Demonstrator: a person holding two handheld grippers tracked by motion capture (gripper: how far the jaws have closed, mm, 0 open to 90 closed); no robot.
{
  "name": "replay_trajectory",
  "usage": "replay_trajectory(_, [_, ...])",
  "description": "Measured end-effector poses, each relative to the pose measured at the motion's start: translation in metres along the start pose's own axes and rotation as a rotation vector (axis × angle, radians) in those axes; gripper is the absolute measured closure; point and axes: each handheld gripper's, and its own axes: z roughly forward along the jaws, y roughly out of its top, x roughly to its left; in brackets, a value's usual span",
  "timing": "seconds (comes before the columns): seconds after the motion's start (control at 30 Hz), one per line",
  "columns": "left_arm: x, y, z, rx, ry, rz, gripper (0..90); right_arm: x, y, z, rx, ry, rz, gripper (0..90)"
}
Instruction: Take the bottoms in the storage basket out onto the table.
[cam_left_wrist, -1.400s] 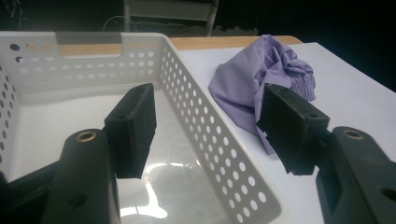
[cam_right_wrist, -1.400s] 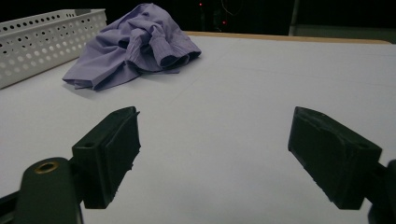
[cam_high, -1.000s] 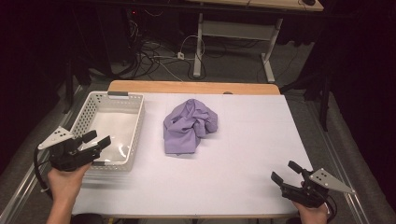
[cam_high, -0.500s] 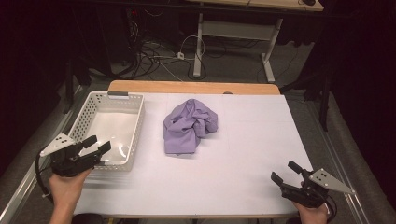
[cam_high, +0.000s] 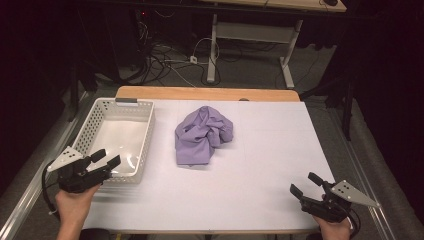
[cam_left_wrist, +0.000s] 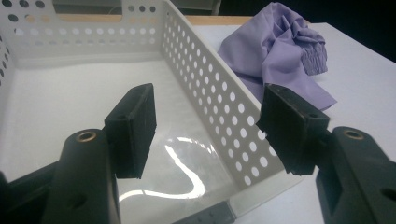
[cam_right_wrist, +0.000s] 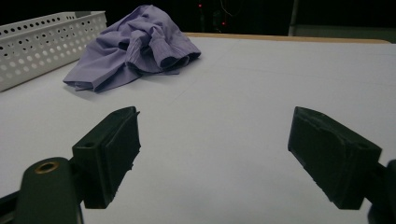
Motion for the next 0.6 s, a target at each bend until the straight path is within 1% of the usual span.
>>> replay_trajectory(0.27, [-0.001,-0.007,0.0,-0.006,0.0,-0.009,35.6,0.0,0.0,-0.001,-0.002,0.002,-0.002,17.6])
replay_trajectory(0.5, [0.001,-0.012,-0.001,-0.011,-0.004,-0.027,35.6,0.0,0.0,0.0,0.004,0.002,0.002,17.7])
replay_trajectory(0.6, [0.001,-0.014,-0.001,-0.01,-0.001,-0.026,35.6,0.0,0.0,0.0,0.004,0.002,0.002,17.7])
